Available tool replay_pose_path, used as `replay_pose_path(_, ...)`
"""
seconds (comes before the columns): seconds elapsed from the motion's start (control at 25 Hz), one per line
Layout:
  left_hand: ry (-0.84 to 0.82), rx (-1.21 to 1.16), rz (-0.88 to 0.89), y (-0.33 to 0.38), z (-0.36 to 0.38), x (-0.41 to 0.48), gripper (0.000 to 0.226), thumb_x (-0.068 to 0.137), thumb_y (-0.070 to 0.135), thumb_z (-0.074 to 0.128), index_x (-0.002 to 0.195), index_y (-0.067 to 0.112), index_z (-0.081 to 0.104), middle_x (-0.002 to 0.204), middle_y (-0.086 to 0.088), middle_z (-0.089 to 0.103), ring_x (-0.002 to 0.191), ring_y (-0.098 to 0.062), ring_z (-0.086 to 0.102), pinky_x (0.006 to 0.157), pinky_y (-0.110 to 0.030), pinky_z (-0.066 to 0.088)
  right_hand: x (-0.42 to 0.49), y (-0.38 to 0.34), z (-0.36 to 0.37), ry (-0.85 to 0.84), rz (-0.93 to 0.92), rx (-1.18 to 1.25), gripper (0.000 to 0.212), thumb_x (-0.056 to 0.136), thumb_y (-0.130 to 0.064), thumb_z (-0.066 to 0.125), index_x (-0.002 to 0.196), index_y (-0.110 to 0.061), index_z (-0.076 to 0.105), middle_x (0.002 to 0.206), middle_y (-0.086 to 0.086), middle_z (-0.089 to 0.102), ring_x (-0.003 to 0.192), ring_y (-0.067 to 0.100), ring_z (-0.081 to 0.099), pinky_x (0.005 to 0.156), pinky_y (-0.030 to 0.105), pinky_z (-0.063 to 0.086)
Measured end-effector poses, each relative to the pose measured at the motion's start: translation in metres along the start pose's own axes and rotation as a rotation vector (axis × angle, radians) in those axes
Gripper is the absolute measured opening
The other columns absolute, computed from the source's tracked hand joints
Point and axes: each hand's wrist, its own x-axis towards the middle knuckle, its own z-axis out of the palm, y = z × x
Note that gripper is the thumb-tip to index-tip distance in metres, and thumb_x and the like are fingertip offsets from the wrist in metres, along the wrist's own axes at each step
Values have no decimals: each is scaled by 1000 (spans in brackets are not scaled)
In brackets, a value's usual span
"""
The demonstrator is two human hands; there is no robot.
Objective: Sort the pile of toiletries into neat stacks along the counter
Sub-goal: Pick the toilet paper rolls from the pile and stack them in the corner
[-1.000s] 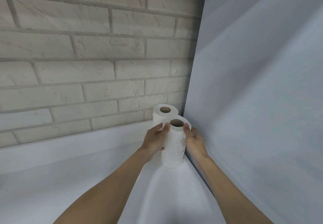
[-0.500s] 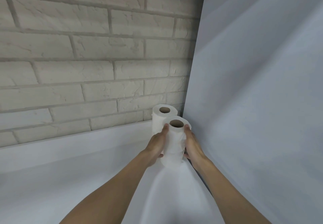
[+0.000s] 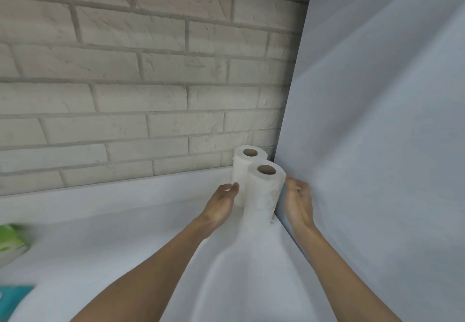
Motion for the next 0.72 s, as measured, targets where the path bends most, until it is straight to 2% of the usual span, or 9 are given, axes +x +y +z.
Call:
replay_pose_path(0.16, 65, 17, 125, -5, -29, -36, 44, 96, 49, 42, 135, 28, 43, 128, 10, 48, 112, -11, 48, 91, -26, 35, -34, -24, 14, -56, -141, -4, 18, 84, -47, 51, 99, -38, 55, 115, -8, 59, 104, 12, 59, 92, 41, 51)
replay_pose_path(0.28, 123, 23, 210, -8, -56, -60, 38, 96, 43, 48, 130, 28, 48, 126, 8, 51, 109, -11, 52, 86, -25, 39, -67, -41, 31, -166, -227, -68, 14, 94, -34, 50, 106, -30, 57, 105, -18, 56, 99, 8, 55, 84, 27, 45)
replay_pose_path(0.44, 206, 87, 299, -21, -101, -95, 35, 94, 37, 54, 127, 28, 50, 127, 15, 53, 115, -11, 51, 91, -27, 45, -116, -48, 65, -312, -266, -150, 17, 96, -30, 49, 111, -28, 57, 102, -18, 55, 85, 2, 55, 65, 19, 39)
replay_pose_path(0.6, 283, 155, 307, -50, -158, -132, 34, 93, 34, 57, 125, 27, 51, 127, 16, 53, 115, -10, 50, 92, -27, 45, -163, -40, 111, -451, -278, -208, 17, 96, -30, 50, 110, -26, 58, 105, -15, 57, 82, 0, 55, 62, 15, 40)
replay_pose_path(0.72, 354, 191, 286, -79, -203, -158, 31, 91, 31, 59, 122, 28, 54, 125, 16, 54, 115, -11, 51, 93, -27, 46, -198, -28, 151, -548, -280, -234, 16, 96, -29, 51, 109, -25, 59, 106, -12, 59, 84, 8, 58, 64, 16, 42)
